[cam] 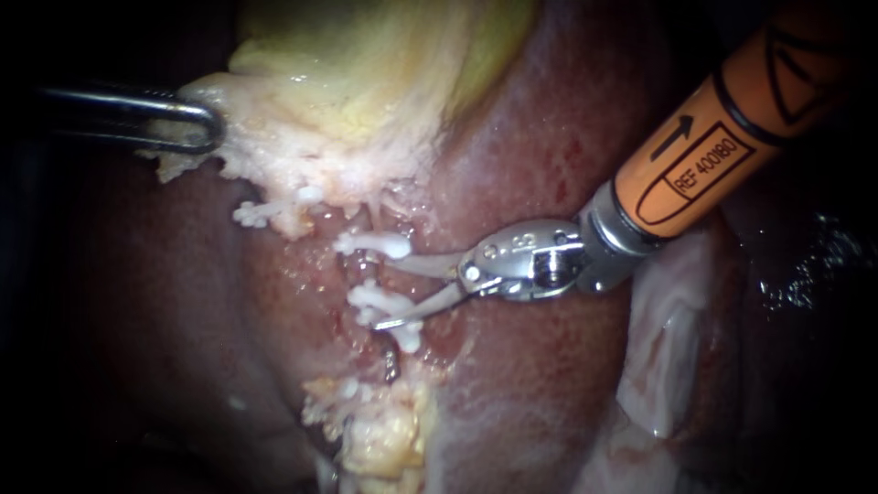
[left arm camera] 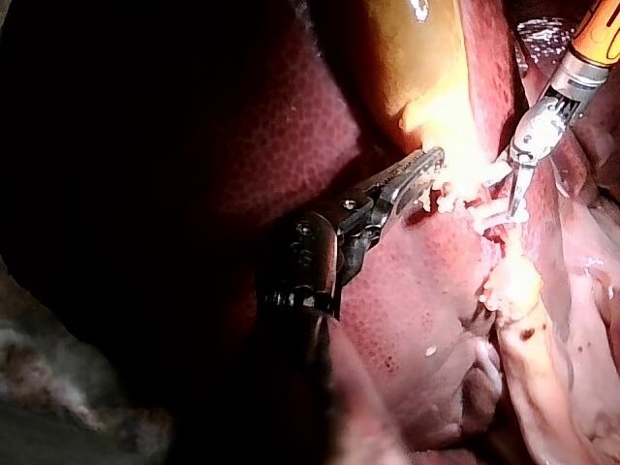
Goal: Go to the cutting position right tube
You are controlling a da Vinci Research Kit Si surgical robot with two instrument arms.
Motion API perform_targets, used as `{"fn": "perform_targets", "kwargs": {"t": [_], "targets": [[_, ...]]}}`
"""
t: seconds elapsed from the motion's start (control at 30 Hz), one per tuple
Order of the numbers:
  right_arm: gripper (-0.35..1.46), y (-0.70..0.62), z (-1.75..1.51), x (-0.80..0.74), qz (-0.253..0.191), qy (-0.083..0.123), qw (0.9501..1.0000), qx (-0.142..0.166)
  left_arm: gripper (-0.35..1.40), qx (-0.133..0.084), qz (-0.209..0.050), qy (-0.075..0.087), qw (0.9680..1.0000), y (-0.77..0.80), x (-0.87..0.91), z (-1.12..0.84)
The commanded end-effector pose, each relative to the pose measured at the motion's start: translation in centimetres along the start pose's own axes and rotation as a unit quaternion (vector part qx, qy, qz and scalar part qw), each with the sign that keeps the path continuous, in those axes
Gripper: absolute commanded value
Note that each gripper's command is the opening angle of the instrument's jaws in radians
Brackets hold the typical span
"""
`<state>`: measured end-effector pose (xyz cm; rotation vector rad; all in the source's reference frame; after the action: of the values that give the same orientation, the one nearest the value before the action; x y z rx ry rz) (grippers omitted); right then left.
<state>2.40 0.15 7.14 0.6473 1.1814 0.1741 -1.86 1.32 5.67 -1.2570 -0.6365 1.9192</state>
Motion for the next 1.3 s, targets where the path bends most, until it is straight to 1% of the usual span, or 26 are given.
{"fn": "perform_targets", "kwargs": {"t": [0.03,0.13,0.17,0.23,0.4,0.5,0.6,0.73,0.9,1.03,1.13,1.3], "targets": [[1.25,0.0,0.01,0.0,-0.001,0.0,1.0,0.0,-0.35,0.0,0.0,0.0,1.0,0.0,0.0,0.0],[1.25,-0.02,0.02,0.0,-0.007,0.006,0.9999,0.011,-0.35,0.0,0.0,0.0,1.0,0.0,0.0,0.0],[1.25,-0.03,0.03,0.01,-0.009,0.01,0.9998,0.013,-0.35,0.0,0.0,0.0,1.0,0.0,0.0,0.0],[1.25,-0.07,0.04,0.02,-0.011,0.022,0.9993,0.028,-0.35,0.0,0.0,0.0,1.0,0.0,0.0,0.0],[1.21,-0.13,0.14,0.07,-0.019,0.032,0.9981,0.05,-0.35,0.0,0.0,0.0,1.0,0.0,0.0,0.01],[1.21,-0.12,0.22,0.11,-0.016,0.037,0.9976,0.057,-0.35,0.0,0.0,0.0,1.0,0.0,0.0,0.01],[1.21,-0.09,0.3,0.15,-0.006,0.049,0.9972,0.057,-0.35,0.0,0.0,0.0,1.0,0.0,0.0,0.02],[1.21,-0.05,0.42,0.19,0.017,0.066,0.9961,0.056,-0.35,0.0,0.0,0.0,1.0,0.0,0.0,0.02],[1.21,-0.01,0.49,0.22,0.039,0.068,0.9957,0.05,-0.35,0.001,0.0,0.0,1.0,0.0,0.01,0.02],[1.2,-0.03,0.51,0.23,0.05,0.068,0.9951,0.051,-0.35,0.001,0.0,0.0,1.0,0.0,0.01,0.02],[1.2,-0.1,0.5,0.25,0.053,0.068,0.9949,0.054,-0.35,0.001,0.0,0.0,1.0,0.0,0.01,0.02],[1.2,-0.24,0.48,0.32,0.052,0.068,0.9946,0.059,-0.35,0.0,0.0,0.0,1.0,0.0,0.0,0.02]]}}
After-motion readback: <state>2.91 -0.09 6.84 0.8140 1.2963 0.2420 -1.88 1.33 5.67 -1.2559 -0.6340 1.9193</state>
